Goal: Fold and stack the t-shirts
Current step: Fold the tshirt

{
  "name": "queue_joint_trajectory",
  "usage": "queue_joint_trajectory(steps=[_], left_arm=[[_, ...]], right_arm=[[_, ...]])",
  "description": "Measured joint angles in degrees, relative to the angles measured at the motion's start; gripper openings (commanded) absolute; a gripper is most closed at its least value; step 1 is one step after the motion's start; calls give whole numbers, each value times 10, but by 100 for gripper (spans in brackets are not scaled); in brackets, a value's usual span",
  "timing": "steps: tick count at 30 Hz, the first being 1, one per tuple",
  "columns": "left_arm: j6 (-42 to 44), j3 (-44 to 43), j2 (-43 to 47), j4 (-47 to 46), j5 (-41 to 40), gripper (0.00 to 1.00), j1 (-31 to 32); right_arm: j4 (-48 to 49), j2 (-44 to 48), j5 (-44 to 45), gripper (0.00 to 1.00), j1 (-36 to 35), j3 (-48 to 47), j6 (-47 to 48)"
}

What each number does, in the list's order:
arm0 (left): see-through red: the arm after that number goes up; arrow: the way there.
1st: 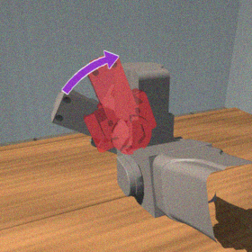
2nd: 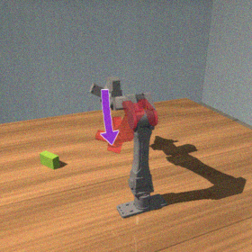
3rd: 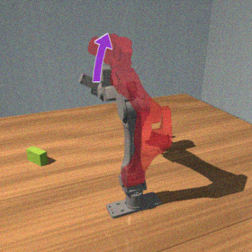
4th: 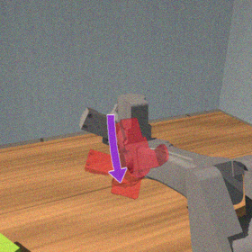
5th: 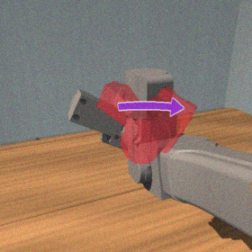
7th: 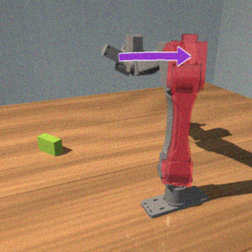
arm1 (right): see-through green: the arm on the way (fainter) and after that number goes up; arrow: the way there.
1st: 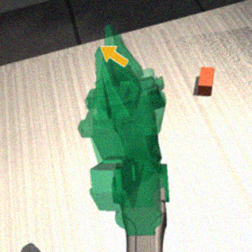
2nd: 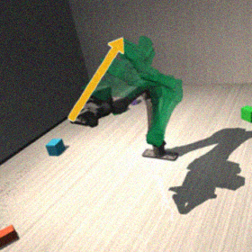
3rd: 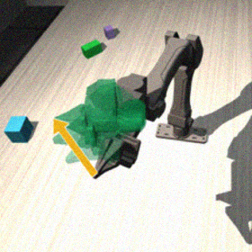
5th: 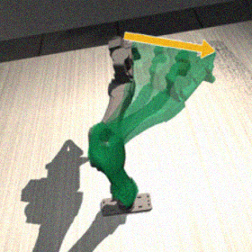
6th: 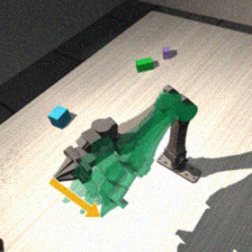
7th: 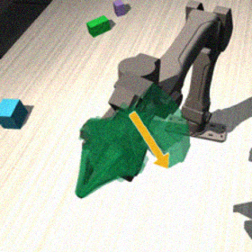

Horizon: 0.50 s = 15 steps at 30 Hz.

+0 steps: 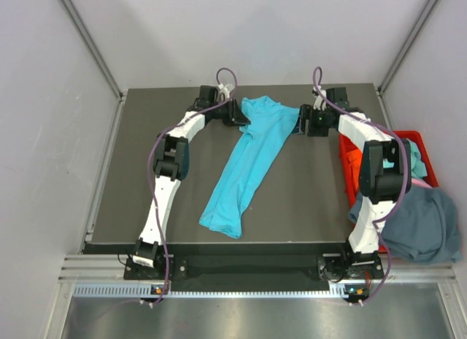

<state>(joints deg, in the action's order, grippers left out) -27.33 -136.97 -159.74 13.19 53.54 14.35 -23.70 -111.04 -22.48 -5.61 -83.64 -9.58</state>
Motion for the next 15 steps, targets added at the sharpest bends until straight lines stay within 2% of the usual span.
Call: queue_joint_trajectory(steps=[1,3,4,8,15], left_arm=[[0,0,-2,-2,3,23,0],[0,0,-2,-2,1,19,0],[0,0,-2,-1,0,10,1],[5,0,-3,1,-2,0,1],[23,-4,-2,11,-10,0,-1]], right_arm=[[-1,0,0,71,0,0,0],[-1,0,2,71,0,0,0],[-1,0,2,71,0,0,1],[-2,0,5,71,0,0,3],[-2,0,11,71,0,0,6]])
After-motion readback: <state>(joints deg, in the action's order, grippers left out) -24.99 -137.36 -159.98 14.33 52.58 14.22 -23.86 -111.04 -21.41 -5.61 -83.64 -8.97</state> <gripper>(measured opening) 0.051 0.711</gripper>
